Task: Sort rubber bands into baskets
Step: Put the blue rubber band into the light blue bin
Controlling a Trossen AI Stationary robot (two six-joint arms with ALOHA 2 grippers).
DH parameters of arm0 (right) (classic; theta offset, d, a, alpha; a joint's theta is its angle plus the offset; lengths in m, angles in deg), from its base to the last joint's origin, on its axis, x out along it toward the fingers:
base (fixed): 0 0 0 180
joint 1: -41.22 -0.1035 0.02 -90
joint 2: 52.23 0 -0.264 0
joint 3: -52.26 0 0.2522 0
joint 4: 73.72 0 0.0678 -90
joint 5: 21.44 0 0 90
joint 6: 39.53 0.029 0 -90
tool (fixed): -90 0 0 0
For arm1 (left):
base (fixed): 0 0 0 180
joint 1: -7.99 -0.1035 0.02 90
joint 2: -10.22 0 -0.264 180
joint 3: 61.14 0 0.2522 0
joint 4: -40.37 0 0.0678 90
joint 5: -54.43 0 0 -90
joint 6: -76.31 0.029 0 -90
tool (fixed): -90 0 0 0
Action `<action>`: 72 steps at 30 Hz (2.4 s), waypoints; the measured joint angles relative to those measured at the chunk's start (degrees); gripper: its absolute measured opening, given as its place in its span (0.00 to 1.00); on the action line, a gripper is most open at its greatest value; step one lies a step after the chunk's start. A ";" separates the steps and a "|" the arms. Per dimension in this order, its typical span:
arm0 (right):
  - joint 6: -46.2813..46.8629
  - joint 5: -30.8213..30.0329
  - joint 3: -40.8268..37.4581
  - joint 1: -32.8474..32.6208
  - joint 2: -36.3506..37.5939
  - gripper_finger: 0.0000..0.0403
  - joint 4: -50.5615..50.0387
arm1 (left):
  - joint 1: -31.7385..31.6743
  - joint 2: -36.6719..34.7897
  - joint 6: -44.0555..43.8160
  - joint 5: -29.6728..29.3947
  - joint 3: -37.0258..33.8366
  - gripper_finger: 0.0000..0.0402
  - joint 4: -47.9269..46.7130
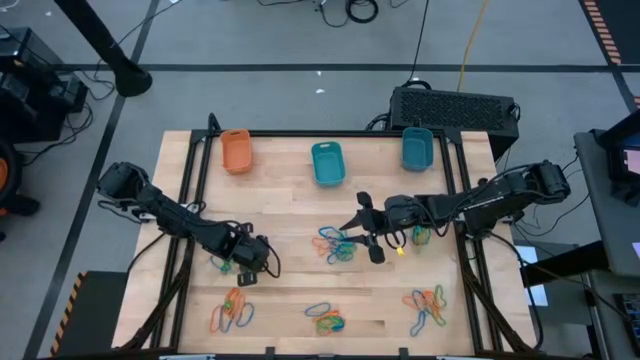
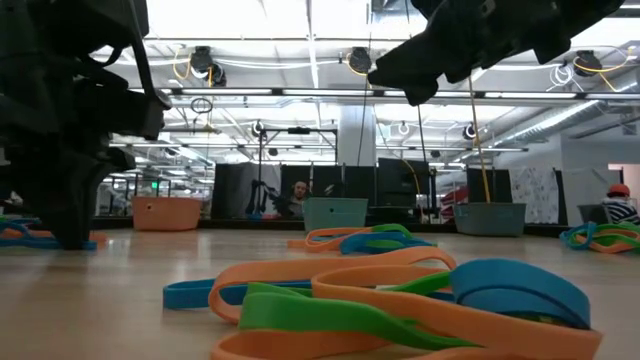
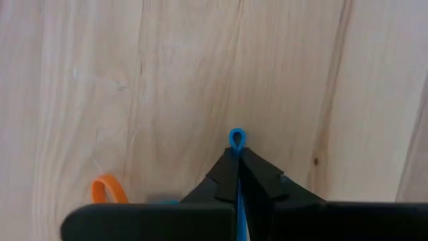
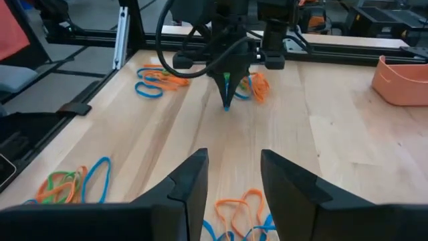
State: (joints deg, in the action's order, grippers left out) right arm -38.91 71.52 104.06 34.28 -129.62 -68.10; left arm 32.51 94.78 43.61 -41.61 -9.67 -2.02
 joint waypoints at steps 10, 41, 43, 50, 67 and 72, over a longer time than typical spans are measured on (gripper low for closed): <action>-0.20 0.00 0.00 0.50 0.00 0.32 -1.62 | -0.09 -4.27 1.59 -5.37 -0.15 0.01 1.35; 0.14 -7.91 0.00 4.31 0.00 0.32 -2.45 | -29.34 -3.29 31.54 -7.64 -0.09 0.01 50.39; -0.03 -8.03 0.00 5.55 0.00 0.32 -2.58 | -32.94 -1.10 31.42 -4.73 -0.09 0.01 52.74; -0.22 -14.89 -0.02 8.78 0.00 0.32 -5.01 | -42.70 6.79 28.78 4.02 2.75 0.01 63.63; -0.22 -15.09 -0.02 11.06 0.00 0.32 -6.54 | -48.22 22.27 22.20 10.47 18.93 0.00 55.95; 0.02 -14.95 -0.02 11.04 0.00 0.32 -7.49 | -48.77 22.25 19.30 10.47 19.00 0.03 55.65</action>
State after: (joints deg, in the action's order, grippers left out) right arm -38.89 56.57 104.04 45.32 -129.62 -75.60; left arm -16.27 117.03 62.91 -31.14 9.33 53.62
